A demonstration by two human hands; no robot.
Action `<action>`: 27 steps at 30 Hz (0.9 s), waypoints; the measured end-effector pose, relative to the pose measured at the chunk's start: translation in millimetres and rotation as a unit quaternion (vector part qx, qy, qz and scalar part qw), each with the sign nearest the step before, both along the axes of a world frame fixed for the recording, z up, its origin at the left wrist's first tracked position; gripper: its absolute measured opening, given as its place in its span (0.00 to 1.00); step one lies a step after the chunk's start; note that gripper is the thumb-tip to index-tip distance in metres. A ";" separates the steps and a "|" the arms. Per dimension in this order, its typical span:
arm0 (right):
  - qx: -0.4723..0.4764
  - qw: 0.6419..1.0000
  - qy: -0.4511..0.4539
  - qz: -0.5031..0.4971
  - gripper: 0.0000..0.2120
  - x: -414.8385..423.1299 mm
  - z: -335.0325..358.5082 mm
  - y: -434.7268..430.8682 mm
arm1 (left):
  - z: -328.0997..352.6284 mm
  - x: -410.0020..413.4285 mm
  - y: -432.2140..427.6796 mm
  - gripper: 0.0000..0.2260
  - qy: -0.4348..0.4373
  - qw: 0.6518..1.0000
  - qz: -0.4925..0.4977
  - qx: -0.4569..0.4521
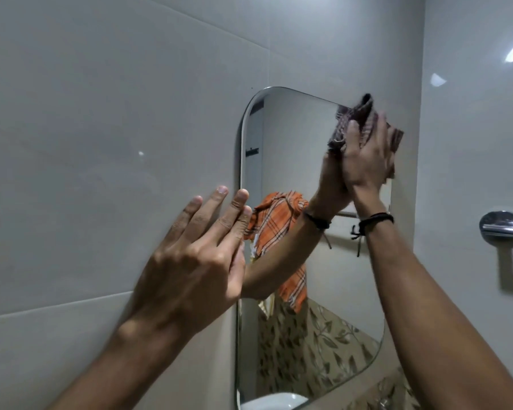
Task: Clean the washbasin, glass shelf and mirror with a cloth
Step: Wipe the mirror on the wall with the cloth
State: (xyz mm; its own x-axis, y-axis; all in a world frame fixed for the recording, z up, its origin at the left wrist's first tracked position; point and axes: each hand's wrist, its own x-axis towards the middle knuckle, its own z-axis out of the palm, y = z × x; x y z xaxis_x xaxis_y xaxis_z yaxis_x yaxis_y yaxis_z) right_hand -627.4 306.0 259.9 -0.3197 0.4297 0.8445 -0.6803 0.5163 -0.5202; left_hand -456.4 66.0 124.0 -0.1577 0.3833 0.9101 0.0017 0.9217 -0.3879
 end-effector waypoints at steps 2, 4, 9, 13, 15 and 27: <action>0.077 0.994 0.074 0.010 0.27 21.4 -4.6 -30.4 | 0.0 0.5 -0.1 0.23 -0.003 1.000 -0.005 0.002; 0.141 0.984 0.106 0.012 0.26 38.6 -10.2 -56.5 | -0.3 1.1 0.0 0.22 -0.003 1.000 -0.010 0.005; 0.203 0.971 0.130 0.001 0.27 61.5 -40.9 -85.6 | -2.4 2.3 -0.3 0.21 0.011 1.000 -0.017 0.012; 0.233 0.963 0.128 -0.032 0.26 72.8 -95.0 -90.8 | -3.3 4.4 0.3 0.23 0.014 0.998 -0.041 0.036; 0.237 0.963 0.125 -0.041 0.25 78.0 -126.1 -93.3 | -3.1 5.0 1.1 0.22 0.016 0.998 -0.047 0.043; 0.252 0.962 0.103 -0.011 0.22 102.3 -313.7 -102.3 | -5.2 2.5 0.7 0.22 0.023 0.998 -0.033 0.038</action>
State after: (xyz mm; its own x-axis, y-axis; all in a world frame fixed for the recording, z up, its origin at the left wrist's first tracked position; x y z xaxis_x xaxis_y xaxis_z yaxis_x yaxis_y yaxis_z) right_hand -525.1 203.7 -53.8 -0.1187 -0.0456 0.9919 -0.7287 0.6826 -0.0558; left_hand -453.9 66.8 118.9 -0.0916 0.3211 0.9426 0.0469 0.9469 -0.3180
